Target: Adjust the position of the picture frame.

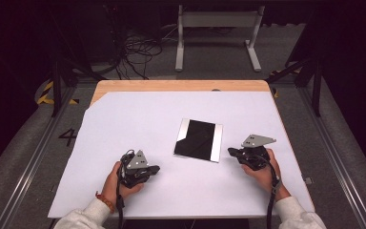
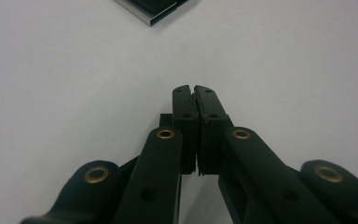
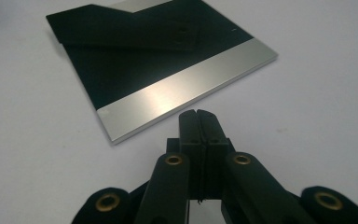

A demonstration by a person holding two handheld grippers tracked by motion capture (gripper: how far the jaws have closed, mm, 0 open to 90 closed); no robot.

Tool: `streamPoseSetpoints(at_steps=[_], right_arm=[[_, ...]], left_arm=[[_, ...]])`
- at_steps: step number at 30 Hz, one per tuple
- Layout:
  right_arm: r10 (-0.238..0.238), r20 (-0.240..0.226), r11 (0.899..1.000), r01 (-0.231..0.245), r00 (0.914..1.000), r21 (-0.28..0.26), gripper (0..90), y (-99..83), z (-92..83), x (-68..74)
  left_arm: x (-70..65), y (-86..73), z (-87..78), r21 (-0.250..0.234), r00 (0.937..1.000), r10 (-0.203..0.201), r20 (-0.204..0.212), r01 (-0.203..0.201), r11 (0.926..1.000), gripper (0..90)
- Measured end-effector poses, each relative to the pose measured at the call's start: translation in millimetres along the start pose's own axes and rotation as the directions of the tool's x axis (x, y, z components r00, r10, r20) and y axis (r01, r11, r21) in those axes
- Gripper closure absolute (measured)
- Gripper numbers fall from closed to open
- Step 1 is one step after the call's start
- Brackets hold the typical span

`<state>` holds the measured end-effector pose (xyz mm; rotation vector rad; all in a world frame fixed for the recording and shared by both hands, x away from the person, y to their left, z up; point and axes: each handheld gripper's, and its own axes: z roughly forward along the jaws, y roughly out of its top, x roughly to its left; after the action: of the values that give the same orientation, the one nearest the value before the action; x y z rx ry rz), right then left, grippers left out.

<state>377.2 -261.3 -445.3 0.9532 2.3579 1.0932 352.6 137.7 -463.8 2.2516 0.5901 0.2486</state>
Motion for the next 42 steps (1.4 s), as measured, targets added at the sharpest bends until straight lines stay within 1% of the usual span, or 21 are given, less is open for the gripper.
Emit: streamPoseSetpoints(at_steps=[1, 2, 3, 4, 6, 8, 12, 15, 21, 23, 25, 28, 30, 31, 34, 35, 37, 38, 39, 41, 42], right_arm=[[0.000, 0.000, 1.000, 0.000, 1.0000, 0.000, 90.0, 0.0, 0.0, 0.0], [-0.015, -0.012, 1.000, 0.015, 0.9998, 0.014, 90.0, 0.1, 3.6, 5.9], [-0.017, -0.012, 1.000, 0.017, 0.9998, 0.016, 90.0, -0.1, 4.7, 8.0], [-0.017, -0.012, 1.000, 0.017, 0.9998, 0.016, 90.0, -0.1, 4.7, 8.0], [-0.016, -0.017, 0.999, 0.017, 0.9997, 0.030, 90.0, -2.8, 8.6, 14.9], [-0.011, -0.020, 0.999, 0.011, 0.9997, 0.039, 90.0, -4.1, 10.6, 17.8], [-0.014, -0.021, 0.999, 0.014, 0.9997, 0.042, 90.0, -3.6, 12.5, 20.7], [-0.011, -0.018, 0.999, 0.012, 0.9998, 0.041, 90.0, -3.7, 13.1, 22.1], [-0.013, -0.013, 0.999, 0.014, 0.9998, 0.040, 90.0, -3.2, 14.0, 22.8], [-0.009, -0.010, 0.999, 0.009, 0.9999, 0.041, 90.0, -2.4, 14.8, 22.2], [-0.008, -0.001, 0.999, 0.008, 1.0000, 0.043, 90.0, -1.2, 16.1, 21.3], [0.000, 0.018, 0.999, 0.000, 0.9998, 0.042, 90.0, 1.3, 18.5, 17.6], [0.021, 0.037, 0.999, -0.023, 0.9991, 0.036, 90.0, 3.9, 20.5, 11.9], [0.032, 0.044, 0.999, -0.034, 0.9985, 0.033, 90.0, 5.2, 21.4, 9.3], [0.068, 0.063, 0.997, -0.070, 0.9957, 0.032, 90.0, 9.7, 24.9, 2.5], [0.075, 0.069, 0.997, -0.077, 0.9949, 0.033, 90.0, 10.6, 26.2, 1.0], [0.079, 0.075, 0.996, -0.081, 0.9941, 0.034, 90.0, 11.2, 27.9, -0.3], [0.101, 0.070, 0.994, -0.104, 0.9924, 0.034, 90.0, 12.8, 31.4, -3.9], [0.101, 0.070, 0.994, -0.104, 0.9924, 0.034, 90.0, 12.8, 31.4, -3.9], [0.112, 0.076, 0.993, -0.115, 0.9908, 0.036, 90.0, 15.0, 34.3, -6.3], [0.126, 0.086, 0.991, -0.129, 0.9883, 0.041, 90.0, 17.5, 38.0, -9.2]], left_arm=[[0.0, 1.7, 2.4, 0.000, 1.0000, 0.005, -0.001, -0.005, 1.0000, 88.1], [-0.3, 4.2, 6.4, 0.000, 1.0000, 0.004, 0.001, -0.004, 1.0000, 87.6], [-0.6, 5.8, 9.2, -0.003, 1.0000, -0.001, 0.004, 0.001, 1.0000, 87.6], [-0.6, 5.8, 9.2, -0.003, 1.0000, -0.001, 0.004, 0.001, 1.0000, 87.7], [0.0, 9.6, 13.9, -0.006, 1.0000, 0.003, 0.001, -0.003, 1.0000, 87.6], [1.1, 12.4, 16.1, -0.014, 1.0000, 0.000, -0.004, 0.000, 0.9999, 87.5], [2.9, 16.4, 19.4, -0.021, 1.0000, -0.001, 0.000, 0.001, 0.9998, 87.4], [4.9, 19.2, 22.9, -0.015, 0.9999, 0.012, -0.011, -0.012, 0.9998, 87.4], [15.2, 25.9, 27.7, -0.023, 0.9997, -0.013, -0.022, 0.012, 0.9997, 87.8], [18.5, 29.3, 31.1, -0.031, 0.9996, -0.022, -0.020, 0.022, 0.9993, 87.9], [21.4, 33.2, 35.5, -0.022, 0.9993, -0.029, -0.024, 0.029, 0.9993, 88.0], [25.8, 38.4, 42.7, -0.026, 0.9987, -0.046, -0.023, 0.045, 0.9986, 87.9], [27.3, 41.4, 46.5, -0.008, 0.9987, -0.036, -0.035, 0.036, 0.9993, 87.9], [28.8, 42.6, 47.2, -0.010, 0.9987, -0.029, -0.041, 0.029, 0.9995, 87.9], [36.4, 45.6, 45.7, -0.015, 0.9975, -0.049, -0.050, 0.048, 0.9987, 87.8], [38.3, 46.0, 46.1, -0.012, 0.9972, -0.048, -0.058, 0.048, 0.9988, 87.7], [40.3, 45.9, 47.4, -0.006, 0.9969, -0.053, -0.058, 0.053, 0.9986, 87.6], [42.7, 45.6, 49.8, 0.001, 0.9971, -0.058, -0.048, 0.058, 0.9983, 87.6], [42.7, 45.6, 49.8, 0.001, 0.9971, -0.058, -0.048, 0.058, 0.9983, 87.6], [44.9, 46.8, 50.5, 0.004, 0.9970, -0.069, -0.034, 0.069, 0.9976, 87.2], [46.7, 48.7, 51.6, 0.010, 0.9970, -0.074, -0.021, 0.074, 0.9972, 86.6]])
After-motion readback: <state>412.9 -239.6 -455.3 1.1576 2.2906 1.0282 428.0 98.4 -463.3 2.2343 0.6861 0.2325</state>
